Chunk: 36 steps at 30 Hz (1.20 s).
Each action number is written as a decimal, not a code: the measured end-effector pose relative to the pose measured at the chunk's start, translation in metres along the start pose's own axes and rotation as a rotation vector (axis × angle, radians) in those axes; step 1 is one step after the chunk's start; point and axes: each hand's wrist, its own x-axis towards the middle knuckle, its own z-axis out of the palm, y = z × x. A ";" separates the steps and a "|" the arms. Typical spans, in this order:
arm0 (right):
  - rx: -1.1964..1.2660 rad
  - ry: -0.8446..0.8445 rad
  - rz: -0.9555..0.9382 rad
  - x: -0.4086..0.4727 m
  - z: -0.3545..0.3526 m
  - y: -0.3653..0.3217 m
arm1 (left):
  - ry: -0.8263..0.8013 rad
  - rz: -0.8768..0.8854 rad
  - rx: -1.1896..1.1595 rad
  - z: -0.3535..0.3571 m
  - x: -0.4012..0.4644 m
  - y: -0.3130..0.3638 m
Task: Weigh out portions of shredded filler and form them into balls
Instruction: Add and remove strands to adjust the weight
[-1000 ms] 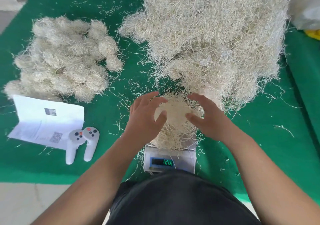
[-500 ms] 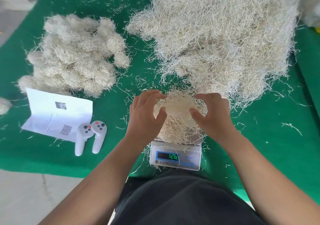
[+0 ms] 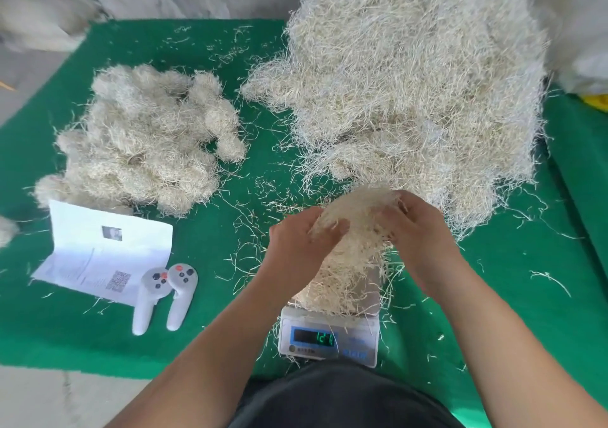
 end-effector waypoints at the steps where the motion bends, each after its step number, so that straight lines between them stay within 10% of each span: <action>1: 0.046 0.017 0.013 0.003 -0.002 -0.004 | 0.005 0.022 -0.093 0.000 0.001 0.003; 7: 0.110 0.152 0.073 0.031 -0.019 -0.007 | 0.060 -0.081 -0.246 -0.003 -0.001 0.004; 12: -0.846 0.194 -0.393 0.055 -0.030 0.008 | 0.231 -0.143 -0.228 -0.005 -0.001 -0.005; 15: -0.952 0.291 -0.344 0.072 -0.040 0.012 | 0.362 -0.176 -0.297 -0.016 -0.001 -0.012; 24: 0.551 0.346 0.556 0.125 -0.098 0.009 | 0.367 -0.247 -0.161 -0.045 -0.009 -0.039; 28: 1.021 0.398 0.502 0.153 -0.111 0.002 | 0.088 -0.244 0.065 -0.043 -0.014 -0.048; 33: 0.612 0.450 0.188 0.194 -0.114 -0.022 | -0.229 -0.214 0.354 -0.044 -0.018 -0.061; 36: -0.169 0.193 0.054 0.207 -0.106 -0.027 | -0.234 -0.181 0.406 -0.038 -0.017 -0.058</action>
